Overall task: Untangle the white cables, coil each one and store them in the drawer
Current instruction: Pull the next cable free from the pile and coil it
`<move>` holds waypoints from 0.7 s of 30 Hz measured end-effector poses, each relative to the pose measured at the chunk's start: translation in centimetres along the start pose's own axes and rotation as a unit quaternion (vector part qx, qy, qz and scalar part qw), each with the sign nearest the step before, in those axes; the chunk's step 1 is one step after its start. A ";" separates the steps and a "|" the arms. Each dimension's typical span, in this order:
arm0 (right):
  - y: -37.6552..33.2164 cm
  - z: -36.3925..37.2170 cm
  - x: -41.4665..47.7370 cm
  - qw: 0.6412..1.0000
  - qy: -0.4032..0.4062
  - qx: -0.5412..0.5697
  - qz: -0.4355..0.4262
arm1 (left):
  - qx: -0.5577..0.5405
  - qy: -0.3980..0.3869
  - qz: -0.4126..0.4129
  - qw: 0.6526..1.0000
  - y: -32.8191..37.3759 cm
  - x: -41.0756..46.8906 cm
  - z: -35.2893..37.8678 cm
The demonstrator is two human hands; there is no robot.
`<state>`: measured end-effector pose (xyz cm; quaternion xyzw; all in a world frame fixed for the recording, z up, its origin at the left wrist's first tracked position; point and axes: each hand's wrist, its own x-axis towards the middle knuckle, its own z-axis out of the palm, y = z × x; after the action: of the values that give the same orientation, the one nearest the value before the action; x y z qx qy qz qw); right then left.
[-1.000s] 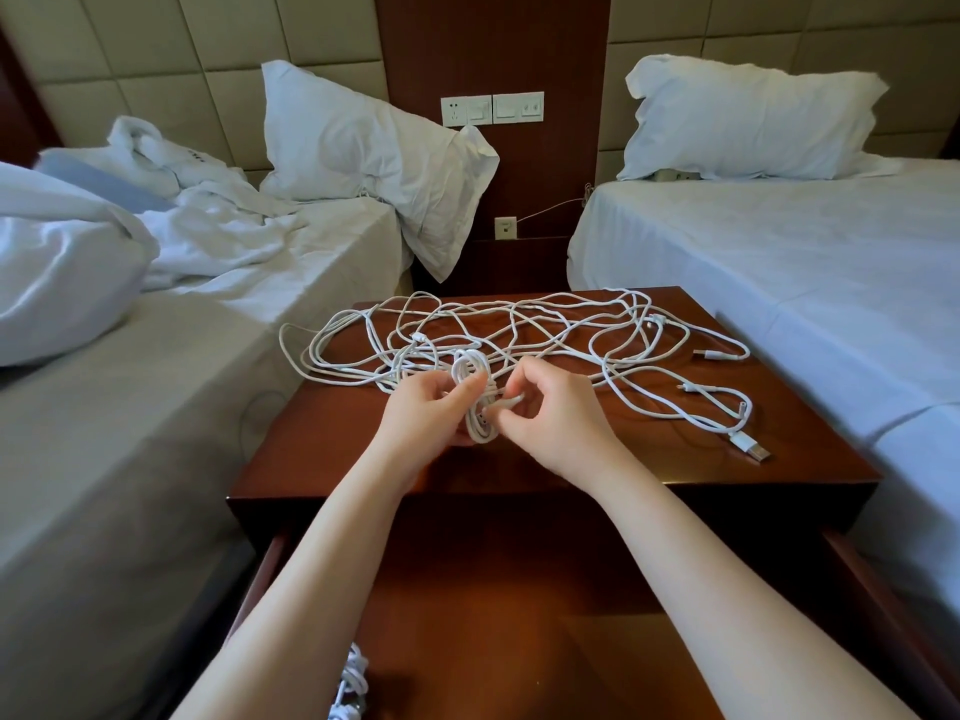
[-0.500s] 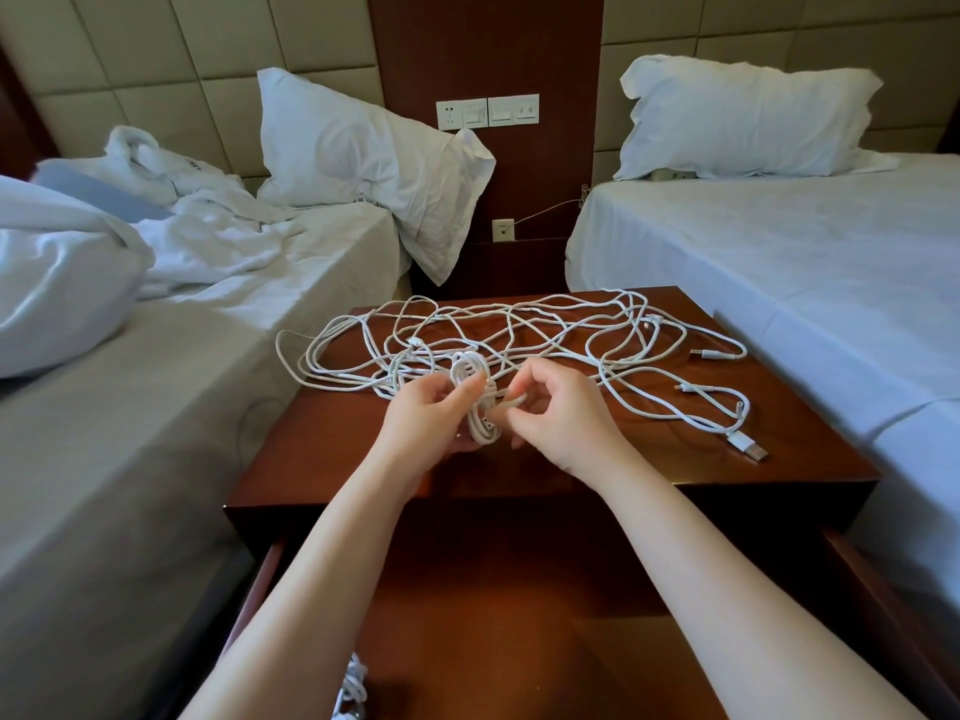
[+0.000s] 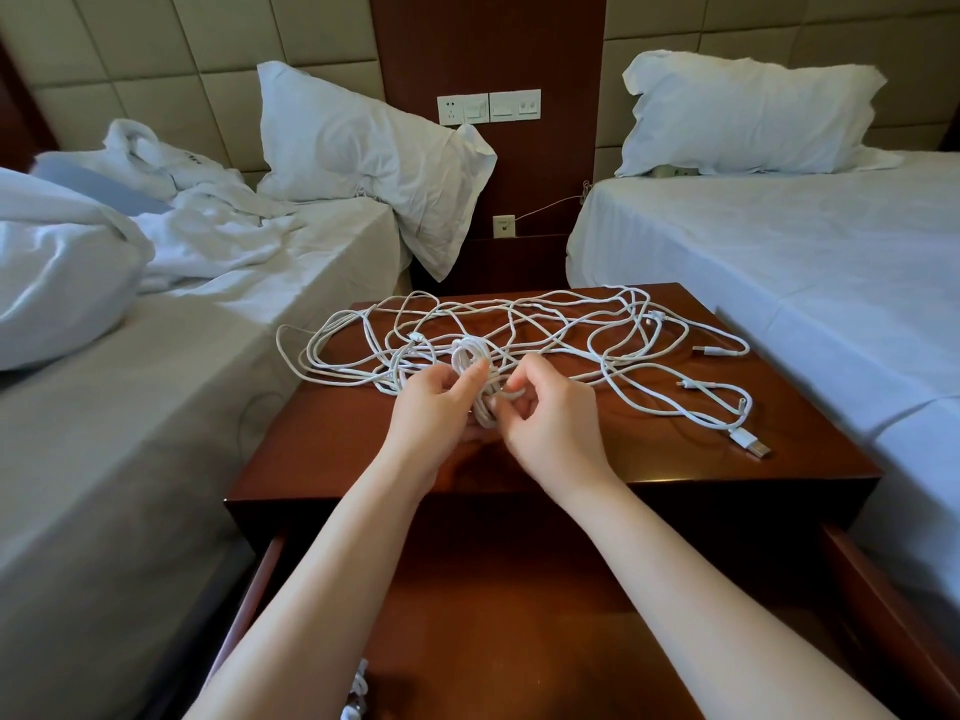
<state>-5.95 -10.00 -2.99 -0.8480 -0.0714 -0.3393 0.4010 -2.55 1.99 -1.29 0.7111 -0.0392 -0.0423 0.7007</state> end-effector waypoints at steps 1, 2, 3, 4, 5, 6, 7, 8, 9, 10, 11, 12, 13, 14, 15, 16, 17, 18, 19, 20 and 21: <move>0.0 0.0 0.0 1.000 0.006 0.003 0.000 | -0.008 -0.004 -0.007 1.000 0.2 -0.1 0.0; -0.1 0.0 0.0 1.000 0.009 0.009 0.004 | -0.015 -0.009 -0.012 1.000 0.4 -0.2 -0.1; -0.1 0.0 0.0 1.000 0.009 0.017 0.009 | -0.020 -0.013 -0.015 1.000 0.5 -0.2 -0.3; -0.1 0.0 0.0 1.000 0.005 0.026 0.014 | -0.022 -0.018 -0.013 1.000 0.6 -0.3 -0.5; -0.2 -0.1 0.2 0.999 -0.004 0.029 0.015 | -0.022 -0.021 -0.010 0.999 0.7 -0.3 -0.7; -0.2 -0.3 0.3 0.999 -0.017 0.027 0.012 | -0.022 -0.024 -0.007 0.999 0.7 -0.2 -0.9; -0.3 -0.5 0.5 0.999 -0.036 0.020 0.002 | -0.022 -0.024 -0.004 0.999 0.6 -0.2 -1.0; -0.4 -0.8 0.7 0.998 -0.059 0.015 -0.013 | -0.022 -0.023 0.000 0.999 0.7 -0.2 -1.1; -0.4 -1.1 0.9 0.996 -0.087 0.010 -0.026 | -0.023 -0.021 0.003 1.000 0.7 -0.3 -1.1; -0.5 -1.3 1.1 0.993 -0.114 0.004 -0.036 | -0.023 -0.018 0.003 1.000 0.7 -0.3 -1.1; -0.6 -1.5 1.2 0.990 -0.134 -0.006 -0.045 | -0.025 -0.015 0.002 1.000 0.7 -0.2 -1.1; -0.6 -1.6 1.4 0.987 -0.146 -0.016 -0.058 | -0.027 -0.013 0.002 1.000 0.7 -0.3 -1.2; -0.6 -1.6 1.4 0.986 -0.150 -0.026 -0.070 | -0.027 -0.010 0.003 1.000 0.8 -0.3 -1.2; -0.6 -1.6 1.4 0.985 -0.149 -0.034 -0.080 | -0.025 -0.008 0.005 1.000 0.8 -0.3 -1.1; -0.6 -1.5 1.4 0.984 -0.145 -0.044 -0.089 | -0.025 -0.007 0.006 1.000 0.7 -0.3 -1.1; -0.5 -1.3 1.3 0.984 -0.136 -0.055 -0.099 | -0.028 -0.008 0.008 1.000 0.7 -0.3 -1.0; -0.4 -1.2 1.2 0.984 -0.123 -0.065 -0.108 | -0.032 -0.010 0.009 0.999 0.7 -0.4 -0.8; -0.2 -1.2 1.1 0.985 -0.109 -0.068 -0.115 | -0.036 -0.010 0.009 0.999 0.7 -0.5 -0.7; -0.1 -1.2 1.1 0.987 -0.100 -0.057 -0.115 | -0.040 -0.009 0.007 0.999 0.8 -0.5 -0.7; 0.0 -1.3 1.2 0.989 -0.097 -0.034 -0.111 | -0.044 -0.008 0.006 0.999 0.9 -0.5 -0.8; 0.1 -1.5 1.3 0.990 -0.096 -0.006 -0.105 | -0.048 -0.007 0.005 0.999 0.9 -0.4 -0.9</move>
<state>-5.67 -11.33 -1.57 -0.8669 -0.1958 -0.2967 0.3495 -2.89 2.95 -0.35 0.6762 -0.0453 -0.0457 0.7339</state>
